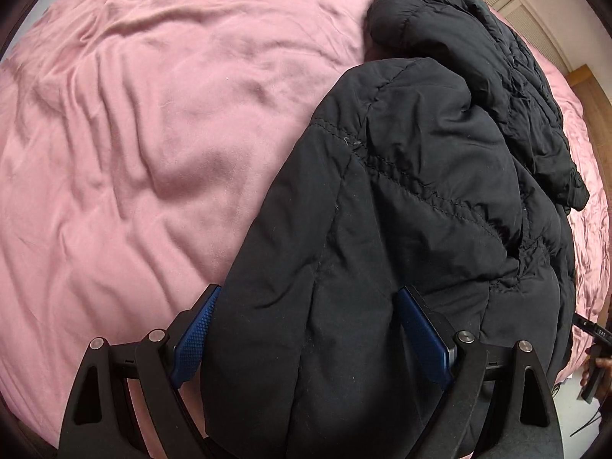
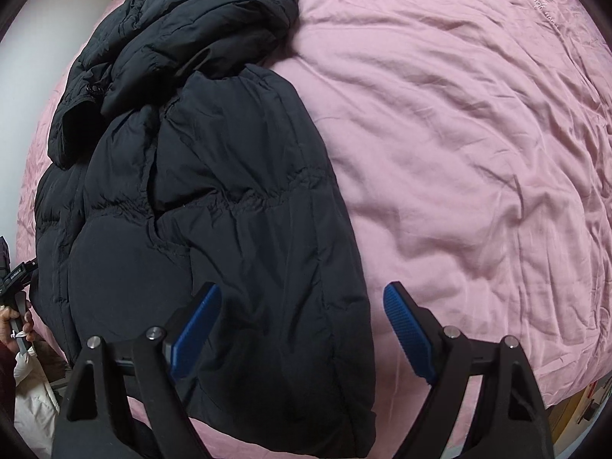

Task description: Fold large clothes

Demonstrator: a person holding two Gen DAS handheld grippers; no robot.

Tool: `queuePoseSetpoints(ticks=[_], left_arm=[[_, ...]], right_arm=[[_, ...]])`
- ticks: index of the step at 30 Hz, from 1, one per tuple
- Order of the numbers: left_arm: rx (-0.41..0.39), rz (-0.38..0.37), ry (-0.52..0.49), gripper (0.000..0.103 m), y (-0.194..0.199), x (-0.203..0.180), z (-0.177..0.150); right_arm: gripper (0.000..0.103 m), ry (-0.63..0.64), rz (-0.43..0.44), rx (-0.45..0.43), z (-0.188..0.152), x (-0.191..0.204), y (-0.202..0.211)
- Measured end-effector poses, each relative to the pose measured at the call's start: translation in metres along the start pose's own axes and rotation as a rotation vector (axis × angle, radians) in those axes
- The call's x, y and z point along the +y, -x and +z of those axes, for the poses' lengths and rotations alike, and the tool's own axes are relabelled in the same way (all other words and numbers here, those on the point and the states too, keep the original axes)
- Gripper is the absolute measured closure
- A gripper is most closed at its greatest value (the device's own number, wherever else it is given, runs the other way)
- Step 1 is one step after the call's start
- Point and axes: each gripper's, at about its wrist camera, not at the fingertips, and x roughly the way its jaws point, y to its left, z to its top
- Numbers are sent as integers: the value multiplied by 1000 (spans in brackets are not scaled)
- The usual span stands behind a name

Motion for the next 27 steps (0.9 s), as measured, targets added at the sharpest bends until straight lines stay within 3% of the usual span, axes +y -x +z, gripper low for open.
queuePoseSetpoints(ticks=[9,23,26,27], left_arm=[[27,-70,43,13,-12,13,-14],[64,-216,104,17,-24,5,-74],[65,-240,133,26,-20,2,-78],[66,-248,141,32,-19,5,-80]], right_arm=[[14,4,92,68,-16,3,-31],[14,-26,197,149,-48,-1,-43],[21,-38,221,160,-48,-5,-44],[29,-44,231,161,-50,-6,-43]])
